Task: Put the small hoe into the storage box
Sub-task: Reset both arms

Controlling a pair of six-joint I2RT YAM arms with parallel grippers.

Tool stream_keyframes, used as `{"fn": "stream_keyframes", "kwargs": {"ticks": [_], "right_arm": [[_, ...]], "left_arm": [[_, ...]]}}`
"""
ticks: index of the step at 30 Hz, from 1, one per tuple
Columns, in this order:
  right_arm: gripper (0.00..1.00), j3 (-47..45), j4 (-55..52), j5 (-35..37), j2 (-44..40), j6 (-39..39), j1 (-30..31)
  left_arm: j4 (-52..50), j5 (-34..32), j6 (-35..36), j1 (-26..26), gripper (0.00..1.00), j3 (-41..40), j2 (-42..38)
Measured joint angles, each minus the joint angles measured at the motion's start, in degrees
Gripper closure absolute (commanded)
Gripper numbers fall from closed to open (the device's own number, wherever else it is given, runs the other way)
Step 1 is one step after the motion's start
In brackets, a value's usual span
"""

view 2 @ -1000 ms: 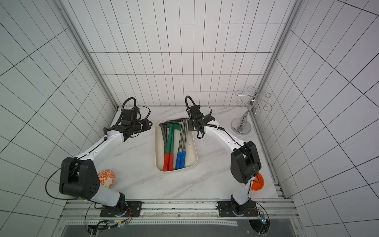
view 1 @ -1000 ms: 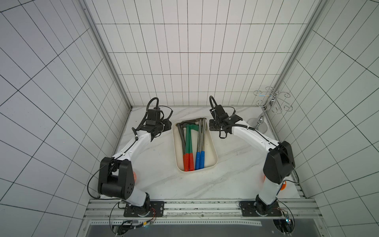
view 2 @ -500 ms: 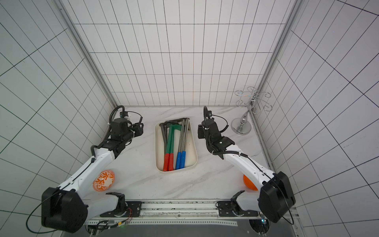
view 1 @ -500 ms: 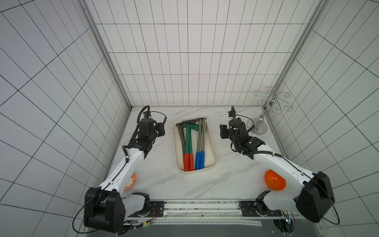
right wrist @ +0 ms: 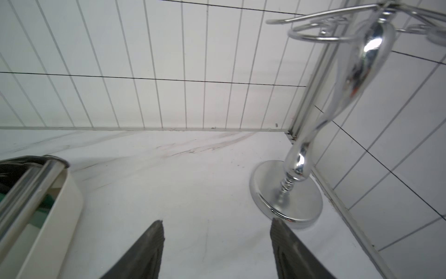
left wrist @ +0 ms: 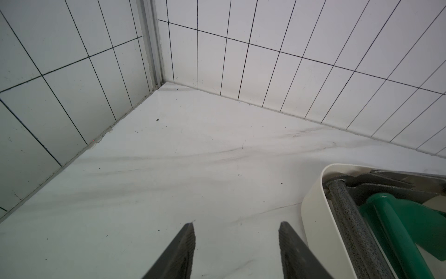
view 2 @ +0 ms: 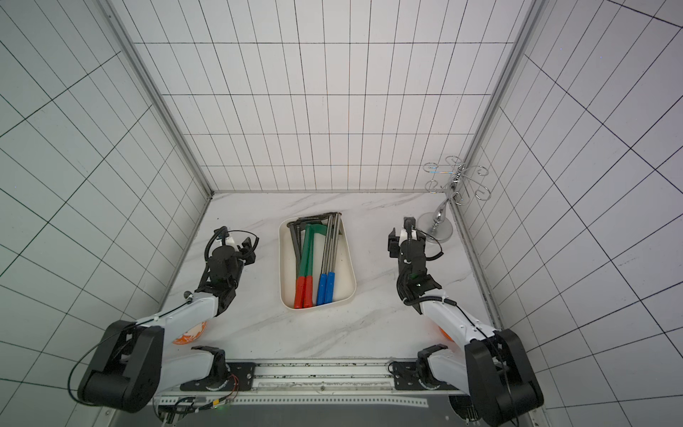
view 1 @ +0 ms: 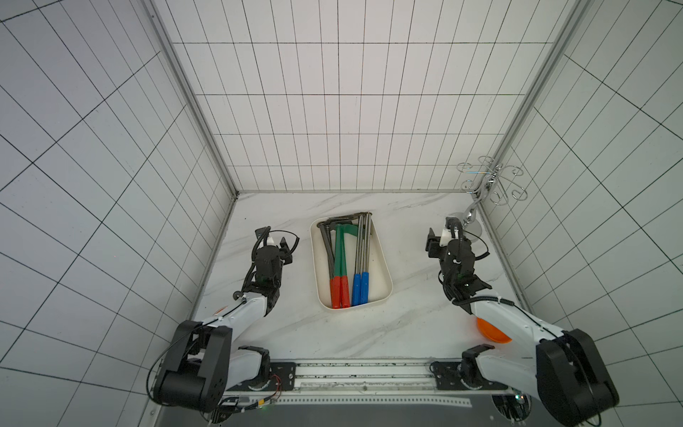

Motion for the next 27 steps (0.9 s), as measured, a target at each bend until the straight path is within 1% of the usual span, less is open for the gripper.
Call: {"fn": "stream_keyframes", "kwargs": {"ticks": [2,5,10,14,16,17,20,22,24,27], "right_arm": [[0.29,-2.75,5.46,-1.07,1.51,0.07,-4.04],[0.29,-5.44,12.2,-2.78,5.53,0.15,-8.02],[0.3,-7.02,19.17,-7.54,9.46,0.0,-12.07],[0.31,-7.93,22.34,-10.95,9.01,0.28,-14.67],[0.31,-9.62,22.53,-12.41,7.08,0.57,-15.1],[0.31,-10.58,22.49,-13.16,5.84,0.83,-15.13],[0.31,-13.09,23.87,-14.56,4.02,1.62,-15.13],[0.31,-13.92,24.79,-15.15,5.01,1.86,-15.15],[0.3,-14.12,25.86,-15.54,7.08,1.95,-15.23],[0.28,-14.23,27.28,-15.69,9.6,1.81,-15.34]], "left_arm": [[4.11,-1.49,1.79,0.02,0.41,0.11,1.97],[10.34,-2.25,3.21,0.46,0.41,0.22,5.49],[22.77,-2.32,4.68,1.09,0.42,-1.03,11.72],[33.11,-1.92,7.32,1.11,0.43,-5.86,14.32],[33.16,-1.81,9.27,1.03,0.43,-7.74,11.23],[30.36,-1.66,10.23,1.03,0.43,-7.87,7.72],[22.34,-1.49,12.11,1.07,0.43,-5.6,-3.96],[20.9,-1.51,12.59,1.16,0.42,-4.17,-7.69],[21.29,-1.6,12.57,1.42,0.42,-4.68,-8.0],[23.41,-1.64,12.52,1.92,0.43,-7.37,-2.97]]}}
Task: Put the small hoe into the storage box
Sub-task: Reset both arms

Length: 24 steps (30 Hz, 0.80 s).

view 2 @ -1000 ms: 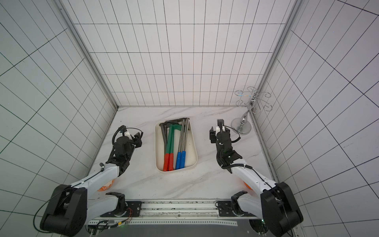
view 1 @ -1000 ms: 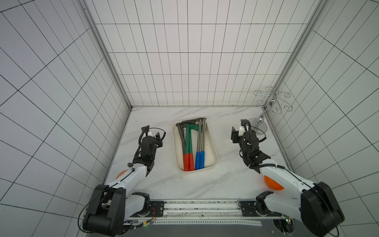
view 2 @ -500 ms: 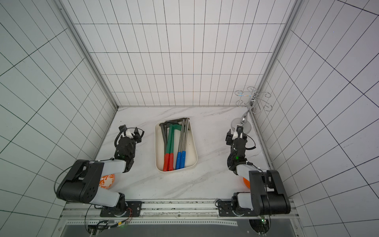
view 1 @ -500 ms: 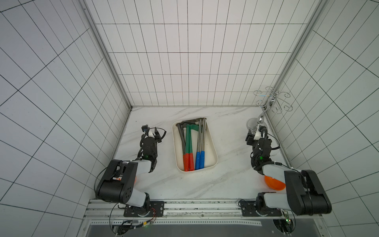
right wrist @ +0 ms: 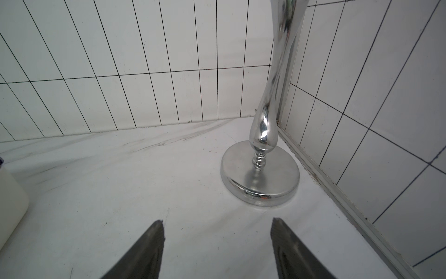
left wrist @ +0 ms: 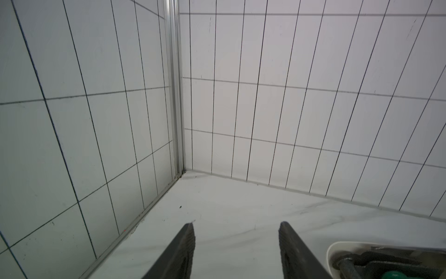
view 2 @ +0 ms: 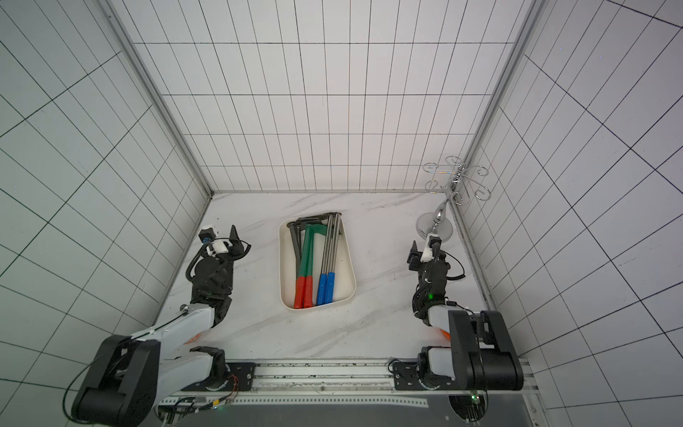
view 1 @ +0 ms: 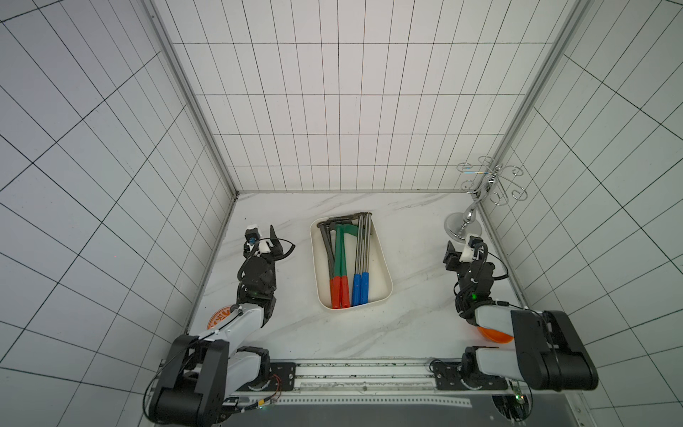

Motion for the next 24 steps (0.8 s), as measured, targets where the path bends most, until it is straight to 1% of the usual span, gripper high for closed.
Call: {"fn": "stream_keyframes", "kwargs": {"ticks": [3,4,6,8,9,10,11,12,13,14,17,24], "right_arm": [[0.28,-0.24,3.85,-0.33,3.1,-0.22,-0.28],[0.28,-0.46,5.73,-0.46,4.76,-0.26,-0.46],[0.27,-0.81,9.46,-0.66,9.07,-0.44,-0.57],[0.27,-0.83,9.22,-1.33,11.56,-0.52,-0.68],[0.23,-0.81,8.52,-1.66,11.67,-0.57,-0.83],[0.05,-0.79,8.74,-1.75,11.82,-0.52,-0.9],[0.0,-0.72,8.74,-1.79,11.91,-0.42,-0.92],[0.0,-0.66,8.31,-1.95,11.89,-0.72,-1.05],[0.0,-0.66,7.93,-2.14,11.91,-0.68,-1.18],[0.0,-0.66,7.82,-2.34,12.02,-0.7,-1.27],[0.0,-0.66,7.48,-2.64,12.04,-0.7,-1.27],[0.0,-0.66,7.45,-2.73,12.04,-0.7,-1.27]], "left_arm": [[-0.9,0.07,0.0,0.39,0.43,-0.57,6.73],[0.26,0.15,0.0,0.52,0.42,-0.83,8.76],[5.22,0.24,-0.02,0.66,0.43,-2.1,13.22],[10.14,0.85,0.35,0.94,0.43,-3.21,18.78],[11.37,1.38,0.57,1.03,0.43,-3.32,20.98],[11.17,2.03,0.74,1.11,0.43,-3.21,21.86],[9.77,2.71,0.79,1.16,0.43,-2.84,21.79],[7.96,3.43,0.9,1.29,0.42,-1.86,21.16],[6.95,3.91,1.01,1.38,0.08,-0.68,20.83],[6.82,4.44,1.46,1.44,0.02,0.74,20.79],[7.8,5.79,1.55,1.77,0.02,2.78,20.81],[5.2,6.91,1.6,1.84,0.03,2.97,20.76]]}}
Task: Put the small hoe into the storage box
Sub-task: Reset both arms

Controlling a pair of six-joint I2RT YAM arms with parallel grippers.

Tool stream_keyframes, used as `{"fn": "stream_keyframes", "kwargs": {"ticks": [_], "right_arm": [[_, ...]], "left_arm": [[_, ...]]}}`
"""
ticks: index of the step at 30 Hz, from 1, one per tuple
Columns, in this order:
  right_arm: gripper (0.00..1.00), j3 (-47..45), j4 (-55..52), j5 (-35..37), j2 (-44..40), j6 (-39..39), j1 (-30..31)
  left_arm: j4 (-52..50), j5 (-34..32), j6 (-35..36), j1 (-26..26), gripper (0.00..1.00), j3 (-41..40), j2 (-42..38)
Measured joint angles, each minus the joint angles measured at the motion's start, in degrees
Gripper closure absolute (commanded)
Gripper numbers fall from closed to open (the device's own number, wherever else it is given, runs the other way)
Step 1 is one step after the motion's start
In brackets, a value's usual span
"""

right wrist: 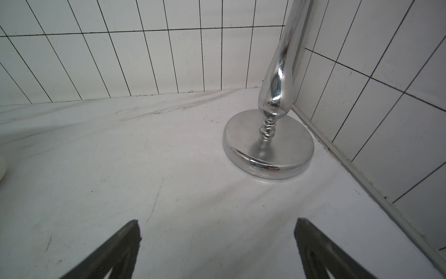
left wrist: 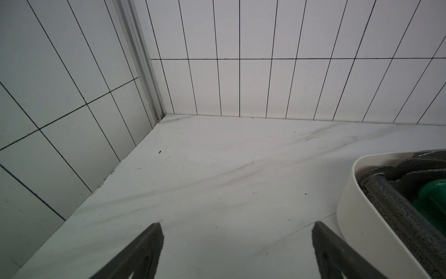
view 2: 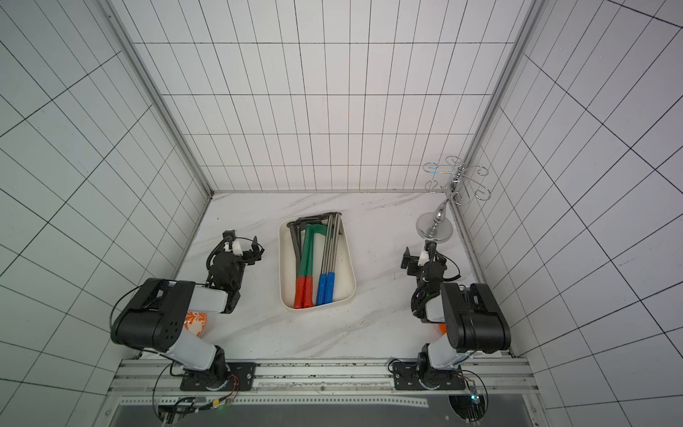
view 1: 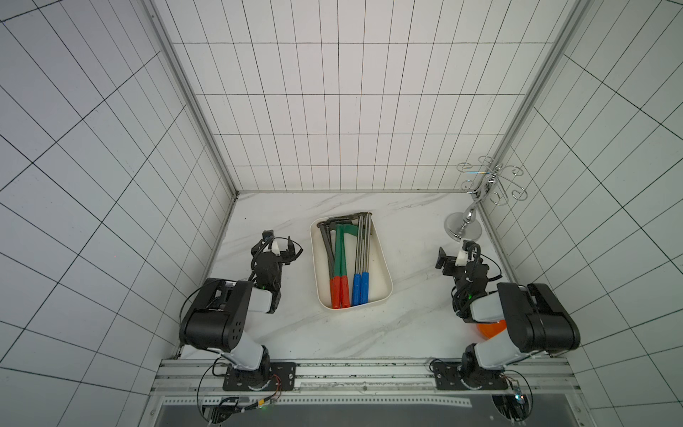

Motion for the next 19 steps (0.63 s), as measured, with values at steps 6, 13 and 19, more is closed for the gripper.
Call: {"fn": "stream_keyframes", "kwargs": {"ticks": [6,13,19], "right_arm": [[0.0,0.0,-0.02,-0.02,0.0,0.0,0.0],[0.0,0.0,-0.02,0.0,0.0,0.0,0.0],[0.0,0.0,-0.02,-0.02,0.0,0.0,0.0]], "left_arm": [[-2.36,0.04,-0.02,0.0,0.03,0.48,-0.09],[-3.17,0.04,-0.02,0.0,0.03,0.48,-0.09],[-3.28,0.04,-0.02,0.0,0.03,0.48,-0.09]]}}
